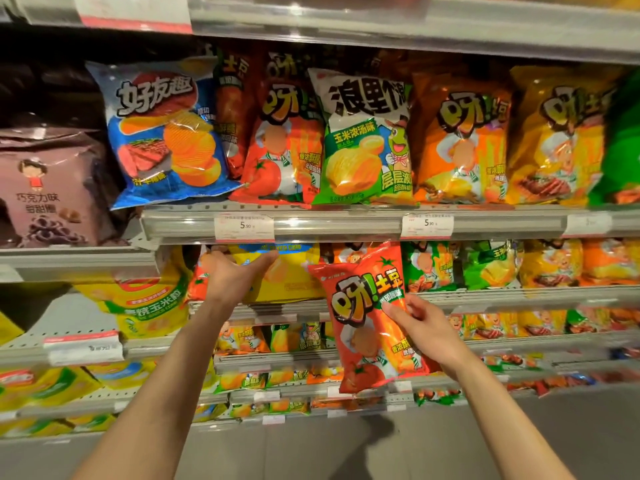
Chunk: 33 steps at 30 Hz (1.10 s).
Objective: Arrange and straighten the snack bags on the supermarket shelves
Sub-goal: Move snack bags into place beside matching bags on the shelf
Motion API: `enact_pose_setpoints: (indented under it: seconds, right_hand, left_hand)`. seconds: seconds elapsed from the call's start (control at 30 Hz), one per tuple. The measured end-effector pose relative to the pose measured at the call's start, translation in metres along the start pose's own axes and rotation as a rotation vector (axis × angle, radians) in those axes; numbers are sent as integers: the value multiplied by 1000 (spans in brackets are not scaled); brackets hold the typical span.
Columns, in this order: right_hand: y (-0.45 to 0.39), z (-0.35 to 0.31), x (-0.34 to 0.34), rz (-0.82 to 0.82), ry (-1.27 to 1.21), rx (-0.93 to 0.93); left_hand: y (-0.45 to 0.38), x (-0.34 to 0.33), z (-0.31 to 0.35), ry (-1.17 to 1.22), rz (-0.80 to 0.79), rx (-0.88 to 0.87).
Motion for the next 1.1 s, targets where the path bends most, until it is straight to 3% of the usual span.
enact_pose_setpoints:
  seconds: [0.4, 0.6, 0.73, 0.9, 1.1]
  right_hand:
    - [-13, -26, -23, 130, -76, 60]
    - [-34, -46, -60, 141, -172, 120]
    - [-51, -64, -94, 185, -249, 21]
    - [-60, -69, -108, 121, -258, 14]
    - [-51, -57, -92, -126, -88, 71]
  left_hand:
    - [50, 51, -38, 66, 94, 62]
    - [72, 79, -40, 60, 55, 64]
    - [81, 86, -36, 100, 44, 71]
    - [81, 71, -30, 46, 42, 99]
    - [82, 55, -31, 108, 65, 127]
Point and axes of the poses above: each hand's wrist, its own y-axis away from the middle knuckle, its own x-axis out of the back of the hand, z = x × y, the point moved 2 cm from there along -y, towards the middle knuckle, and after that the axes turned 2 degrees about y, right-handed, at the moved point
